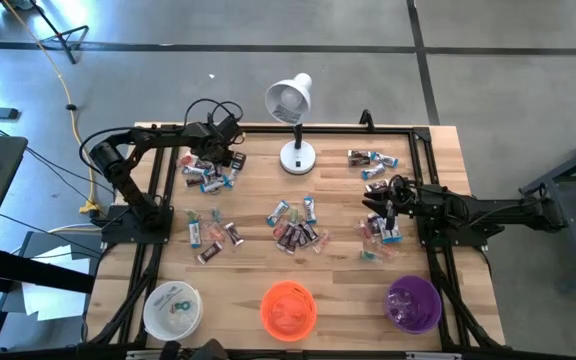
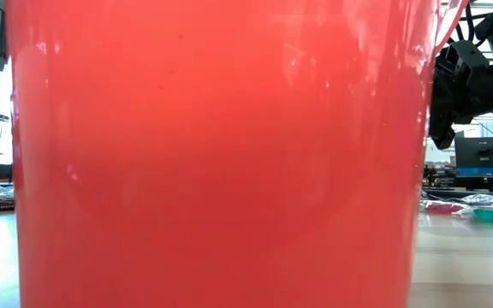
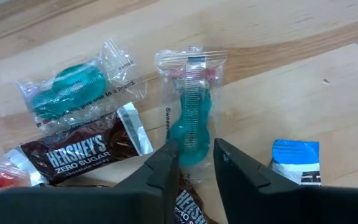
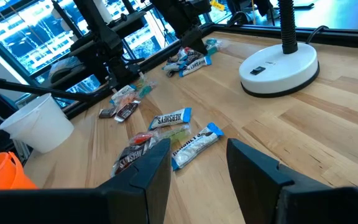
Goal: Organize candy in baskets
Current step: Put the blue gummy into the white bucket
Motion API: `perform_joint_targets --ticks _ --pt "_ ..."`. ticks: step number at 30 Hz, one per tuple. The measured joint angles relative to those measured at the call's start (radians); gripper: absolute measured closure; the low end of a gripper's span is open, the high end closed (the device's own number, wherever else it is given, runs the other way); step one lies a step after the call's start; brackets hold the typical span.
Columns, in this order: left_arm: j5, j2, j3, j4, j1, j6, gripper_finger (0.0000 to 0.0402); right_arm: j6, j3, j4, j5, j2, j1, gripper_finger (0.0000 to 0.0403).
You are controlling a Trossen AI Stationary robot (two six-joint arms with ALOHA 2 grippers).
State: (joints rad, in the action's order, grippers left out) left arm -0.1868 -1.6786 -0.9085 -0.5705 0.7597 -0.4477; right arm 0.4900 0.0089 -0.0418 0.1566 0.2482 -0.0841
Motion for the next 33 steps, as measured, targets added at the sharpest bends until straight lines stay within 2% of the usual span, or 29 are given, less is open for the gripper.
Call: perform_joint_targets --ticks 5,16,21,26,33 --pt "-0.008 -0.029 -0.002 0.002 -0.012 0.002 0.0318 0.0 0.0 0.0 0.0 0.0 0.0 0.0251" --pt "0.001 -0.084 -0.005 0.016 -0.031 0.04 0.0272 0.0 0.0 0.0 0.0 0.0 0.0 0.0251" --pt "0.006 -0.084 -0.003 0.022 -0.035 0.018 0.0271 0.0 0.0 0.0 0.0 0.0 0.0 0.0251" --pt "0.004 -0.075 -0.001 0.027 -0.036 0.014 0.0298 0.0 0.0 0.0 0.0 0.0 0.0 0.0251" --pt "0.017 -0.075 -0.001 0.027 -0.037 0.012 0.0378 0.0 0.0 0.0 0.0 0.0 0.0 0.0251"
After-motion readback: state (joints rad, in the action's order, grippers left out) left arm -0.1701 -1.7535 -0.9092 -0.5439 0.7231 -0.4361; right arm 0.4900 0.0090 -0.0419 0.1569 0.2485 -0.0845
